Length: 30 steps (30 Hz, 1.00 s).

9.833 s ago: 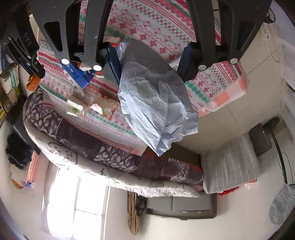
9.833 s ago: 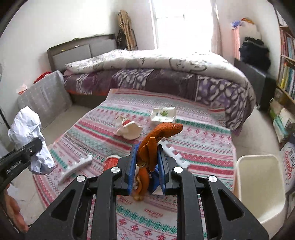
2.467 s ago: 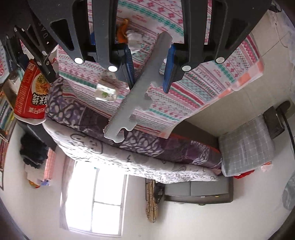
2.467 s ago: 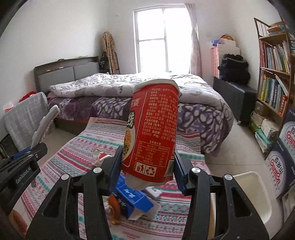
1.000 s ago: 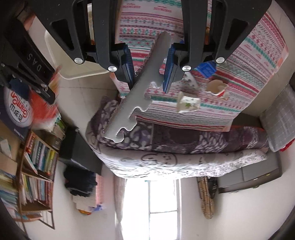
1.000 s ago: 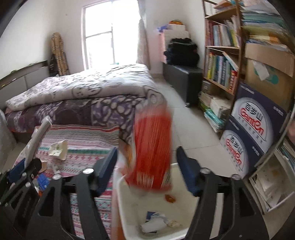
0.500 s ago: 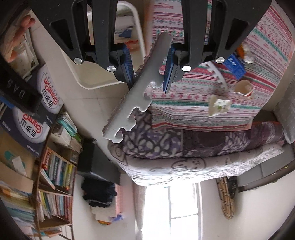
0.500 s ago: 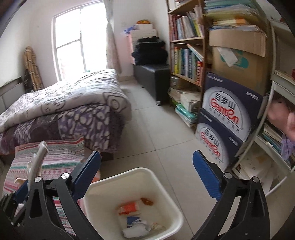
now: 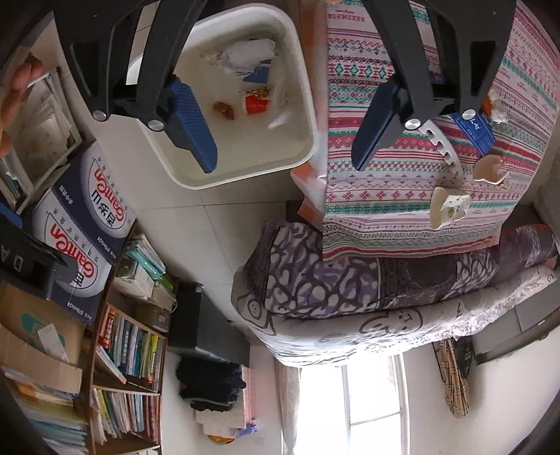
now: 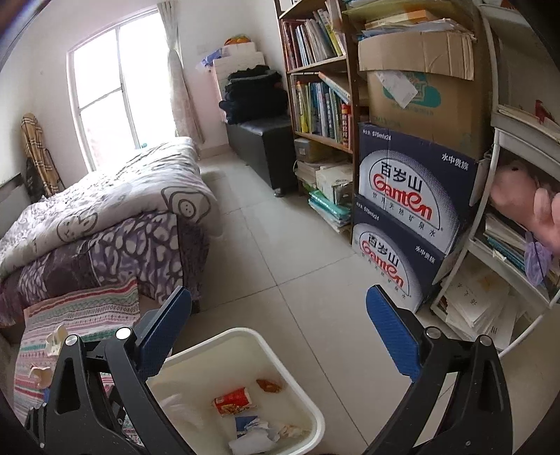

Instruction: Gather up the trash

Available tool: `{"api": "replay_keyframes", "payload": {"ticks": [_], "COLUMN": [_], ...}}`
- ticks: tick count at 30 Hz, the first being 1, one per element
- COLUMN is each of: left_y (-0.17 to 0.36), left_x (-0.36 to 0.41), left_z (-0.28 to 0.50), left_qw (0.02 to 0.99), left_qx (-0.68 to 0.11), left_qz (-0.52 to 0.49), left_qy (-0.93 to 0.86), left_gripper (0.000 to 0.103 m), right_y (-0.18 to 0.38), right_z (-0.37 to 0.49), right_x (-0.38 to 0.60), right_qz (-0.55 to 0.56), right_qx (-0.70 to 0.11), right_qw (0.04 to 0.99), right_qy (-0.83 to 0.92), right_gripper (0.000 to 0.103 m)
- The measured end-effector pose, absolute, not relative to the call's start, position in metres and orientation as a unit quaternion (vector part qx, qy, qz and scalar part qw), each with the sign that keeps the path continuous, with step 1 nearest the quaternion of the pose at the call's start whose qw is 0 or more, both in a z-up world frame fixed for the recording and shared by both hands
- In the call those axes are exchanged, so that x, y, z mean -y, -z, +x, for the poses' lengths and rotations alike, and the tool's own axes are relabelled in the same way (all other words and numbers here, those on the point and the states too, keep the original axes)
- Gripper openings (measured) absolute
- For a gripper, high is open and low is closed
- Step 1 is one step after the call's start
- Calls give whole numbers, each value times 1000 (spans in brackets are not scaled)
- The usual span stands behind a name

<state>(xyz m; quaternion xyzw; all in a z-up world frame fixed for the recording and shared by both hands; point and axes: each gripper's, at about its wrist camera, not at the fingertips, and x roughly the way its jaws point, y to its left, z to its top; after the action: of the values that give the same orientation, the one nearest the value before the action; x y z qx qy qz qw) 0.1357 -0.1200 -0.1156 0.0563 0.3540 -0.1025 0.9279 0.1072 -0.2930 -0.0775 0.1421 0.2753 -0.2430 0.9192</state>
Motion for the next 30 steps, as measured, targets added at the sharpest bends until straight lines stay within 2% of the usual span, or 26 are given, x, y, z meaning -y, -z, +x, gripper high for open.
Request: {"api": "replay_keyframes", "payload": {"ticks": [3,17,26,30], "left_y": [116,133,158,175], "left_x": [112,8,-96,-153], "left_z": [136,152,166,174], "left_qw": [928,911,884,857], "left_qx": [-356,-412,-455,-481], "left_qz": [62,29,-41,-136], "left_qy": [90,-6,-100,-126], "left_gripper": [84,86,86,86], "right_y": [82,99,112,120], "right_z": [114,139,157,163], "right_x": [284,207,147,121], "right_qz": [136,100,59,37], "right_qx": [-296,-357,-387,-399], "right_qw": [917,917,915,913], "right_qy": [229,148,98,78], "right_gripper": [96,96,96,96]}}
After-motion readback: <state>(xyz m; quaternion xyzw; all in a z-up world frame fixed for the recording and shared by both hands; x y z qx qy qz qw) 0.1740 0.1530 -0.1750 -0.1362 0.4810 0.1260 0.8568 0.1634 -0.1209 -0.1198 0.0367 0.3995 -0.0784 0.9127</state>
